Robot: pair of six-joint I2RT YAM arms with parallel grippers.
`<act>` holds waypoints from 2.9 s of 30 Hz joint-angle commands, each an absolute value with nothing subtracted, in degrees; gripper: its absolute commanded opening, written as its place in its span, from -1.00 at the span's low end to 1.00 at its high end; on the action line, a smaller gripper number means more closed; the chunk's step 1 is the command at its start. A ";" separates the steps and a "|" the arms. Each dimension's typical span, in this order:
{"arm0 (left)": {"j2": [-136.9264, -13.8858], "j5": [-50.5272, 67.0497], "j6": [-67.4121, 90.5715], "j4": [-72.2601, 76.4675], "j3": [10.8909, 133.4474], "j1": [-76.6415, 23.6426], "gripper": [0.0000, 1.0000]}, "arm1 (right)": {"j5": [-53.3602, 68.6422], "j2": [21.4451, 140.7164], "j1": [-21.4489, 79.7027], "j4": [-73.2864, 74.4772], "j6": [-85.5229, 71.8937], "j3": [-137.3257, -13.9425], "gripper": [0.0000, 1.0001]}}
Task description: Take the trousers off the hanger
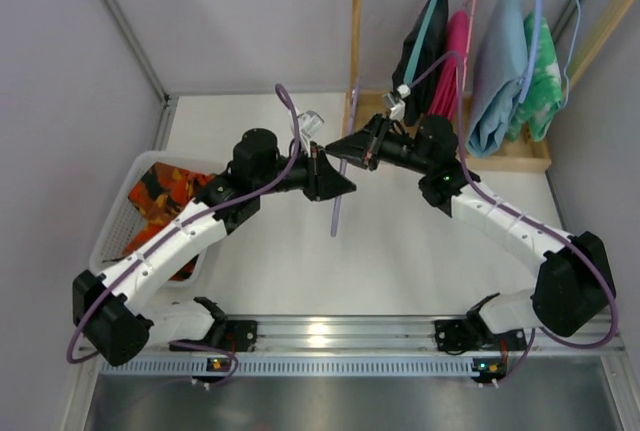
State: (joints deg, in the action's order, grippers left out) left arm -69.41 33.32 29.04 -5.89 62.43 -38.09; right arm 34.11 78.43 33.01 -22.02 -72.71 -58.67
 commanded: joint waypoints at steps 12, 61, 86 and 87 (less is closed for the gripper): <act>-61.44 27.41 30.85 -3.51 61.52 -37.01 -1.00 | 36.73 74.19 33.66 -23.03 -63.65 -61.61 0.66; -122.25 39.81 64.07 12.66 136.84 -23.91 -1.00 | 39.81 53.88 18.81 24.26 -28.39 -61.35 0.99; -115.40 42.19 76.29 11.78 122.34 -23.29 -0.01 | 41.22 58.18 18.19 25.31 -30.23 -64.60 0.99; -115.40 42.19 75.77 11.78 122.43 -23.20 0.10 | 41.22 58.36 18.19 25.31 -30.23 -64.86 0.99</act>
